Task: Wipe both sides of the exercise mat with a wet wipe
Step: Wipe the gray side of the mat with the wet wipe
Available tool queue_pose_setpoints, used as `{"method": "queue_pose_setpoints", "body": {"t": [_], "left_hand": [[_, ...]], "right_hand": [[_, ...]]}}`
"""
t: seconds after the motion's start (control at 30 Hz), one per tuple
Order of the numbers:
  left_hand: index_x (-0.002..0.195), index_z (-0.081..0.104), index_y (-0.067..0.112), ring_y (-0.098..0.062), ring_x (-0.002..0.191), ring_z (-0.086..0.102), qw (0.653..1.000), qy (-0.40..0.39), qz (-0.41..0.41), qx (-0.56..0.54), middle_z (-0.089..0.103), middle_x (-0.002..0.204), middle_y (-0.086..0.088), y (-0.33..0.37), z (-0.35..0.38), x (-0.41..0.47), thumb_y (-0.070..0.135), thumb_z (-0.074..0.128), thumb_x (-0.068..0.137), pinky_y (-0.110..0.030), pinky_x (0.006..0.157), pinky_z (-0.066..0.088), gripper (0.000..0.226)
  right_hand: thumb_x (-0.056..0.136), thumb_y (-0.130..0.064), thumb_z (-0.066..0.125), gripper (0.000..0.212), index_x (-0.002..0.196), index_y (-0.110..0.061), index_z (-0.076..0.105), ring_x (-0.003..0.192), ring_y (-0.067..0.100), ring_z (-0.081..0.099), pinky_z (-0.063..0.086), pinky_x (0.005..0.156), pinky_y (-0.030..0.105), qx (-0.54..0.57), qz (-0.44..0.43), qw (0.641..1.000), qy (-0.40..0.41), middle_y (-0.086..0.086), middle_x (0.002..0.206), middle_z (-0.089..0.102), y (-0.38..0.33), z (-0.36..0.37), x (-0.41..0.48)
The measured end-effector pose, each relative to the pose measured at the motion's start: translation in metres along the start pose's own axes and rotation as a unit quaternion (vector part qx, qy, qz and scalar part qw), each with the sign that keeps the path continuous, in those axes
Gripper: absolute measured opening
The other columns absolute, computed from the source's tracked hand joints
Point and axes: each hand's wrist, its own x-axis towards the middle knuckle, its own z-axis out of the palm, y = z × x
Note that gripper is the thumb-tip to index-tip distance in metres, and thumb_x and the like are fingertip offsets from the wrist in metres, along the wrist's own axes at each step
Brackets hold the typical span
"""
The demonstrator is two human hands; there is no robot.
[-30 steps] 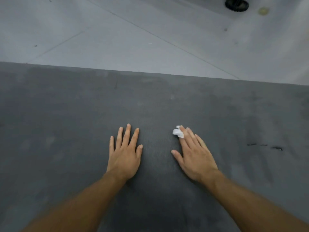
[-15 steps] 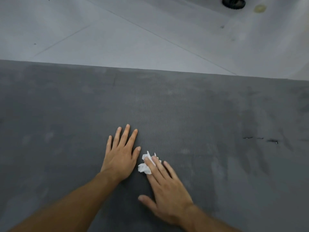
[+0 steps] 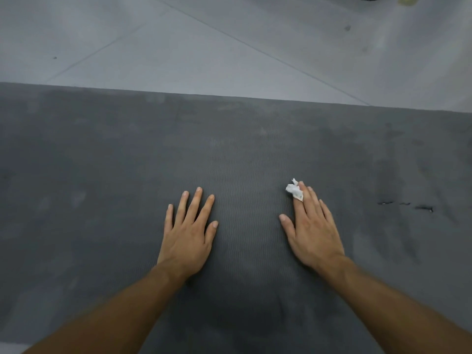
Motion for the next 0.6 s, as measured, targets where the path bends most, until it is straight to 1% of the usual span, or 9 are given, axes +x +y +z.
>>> {"method": "queue_pose_setpoints", "body": {"t": [0.1,0.2,0.23,0.3,0.37,0.43,0.47,0.53,0.6], "left_hand": [[0.164,-0.003,0.036,-0.018,0.158,-0.018,1.000,0.013,-0.002,0.005,-0.011,0.173,0.008,0.002,0.002,-0.001,0.058,0.000,0.103,-0.051,0.128,-0.003,0.065],[0.165,0.005,0.033,-0.020,0.159,-0.010,1.000,0.027,-0.009,0.010,-0.004,0.173,0.006,0.007,0.004,-0.003,0.055,0.005,0.105,-0.053,0.129,0.003,0.064],[0.165,0.007,0.033,-0.021,0.160,-0.009,0.999,0.030,-0.009,0.009,-0.002,0.174,0.005,0.007,0.004,-0.003,0.054,0.006,0.105,-0.054,0.128,0.004,0.064],[0.165,0.008,0.032,-0.022,0.160,-0.006,0.999,0.032,-0.005,0.011,0.000,0.174,0.004,0.007,0.005,-0.003,0.053,0.008,0.106,-0.055,0.128,0.006,0.063],[0.165,0.009,0.032,-0.023,0.160,-0.005,0.999,0.034,-0.001,0.017,0.001,0.174,0.003,0.005,0.007,-0.004,0.053,0.008,0.107,-0.056,0.128,0.008,0.062],[0.165,0.009,0.032,-0.023,0.160,-0.005,0.999,0.036,0.000,0.019,0.002,0.174,0.003,0.004,0.008,-0.004,0.053,0.008,0.107,-0.056,0.128,0.008,0.062],[0.165,0.009,0.033,-0.023,0.160,-0.006,0.999,0.036,0.000,0.018,0.002,0.174,0.003,0.004,0.009,-0.004,0.053,0.008,0.107,-0.056,0.128,0.007,0.062],[0.165,0.008,0.033,-0.023,0.160,-0.006,0.999,0.035,0.001,0.018,0.001,0.174,0.004,0.003,0.008,-0.003,0.053,0.007,0.107,-0.056,0.128,0.006,0.062],[0.165,0.005,0.034,-0.022,0.160,-0.009,0.999,0.031,0.004,0.019,-0.002,0.174,0.004,0.003,0.008,-0.003,0.054,0.005,0.106,-0.056,0.128,0.004,0.062]], "right_hand": [[0.103,-0.056,0.031,0.078,0.167,-0.017,0.009,0.160,0.014,-0.007,0.014,0.130,0.040,0.025,-0.074,0.997,-0.016,-0.006,0.174,-0.007,-0.015,-0.001,-0.018],[0.102,-0.058,0.040,0.082,0.167,-0.017,0.010,0.160,0.016,-0.006,0.016,0.128,0.040,0.034,-0.175,0.982,-0.054,-0.004,0.174,-0.007,-0.044,0.006,-0.059],[0.102,-0.060,0.040,0.083,0.167,-0.017,0.011,0.161,0.017,-0.004,0.016,0.126,0.040,0.028,-0.211,0.975,-0.061,-0.003,0.175,-0.006,-0.053,0.010,-0.074],[0.104,-0.063,0.037,0.080,0.166,-0.015,0.019,0.161,0.019,0.003,0.017,0.123,0.039,-0.011,-0.279,0.959,-0.054,-0.001,0.175,0.001,-0.065,0.018,-0.097],[0.105,-0.064,0.034,0.077,0.164,-0.015,0.028,0.160,0.019,0.010,0.020,0.121,0.038,-0.051,-0.317,0.946,-0.044,0.001,0.174,0.008,-0.065,0.024,-0.107],[0.104,-0.061,0.038,0.074,0.163,-0.016,0.029,0.160,0.017,0.012,0.020,0.122,0.038,-0.052,-0.317,0.946,-0.034,-0.001,0.175,0.008,-0.055,0.023,-0.100],[0.103,-0.059,0.042,0.075,0.164,-0.018,0.027,0.160,0.016,0.012,0.019,0.123,0.038,-0.043,-0.299,0.953,-0.032,-0.004,0.175,0.005,-0.048,0.019,-0.092],[0.101,-0.054,0.044,0.075,0.165,-0.021,0.023,0.159,0.015,0.012,0.018,0.125,0.040,-0.035,-0.230,0.973,-0.013,-0.008,0.174,0.002,-0.025,0.012,-0.069],[0.103,-0.052,0.037,0.072,0.165,-0.020,0.021,0.159,0.016,0.015,0.019,0.126,0.040,-0.050,-0.137,0.989,0.011,-0.007,0.174,0.003,0.005,0.004,-0.047]]}}
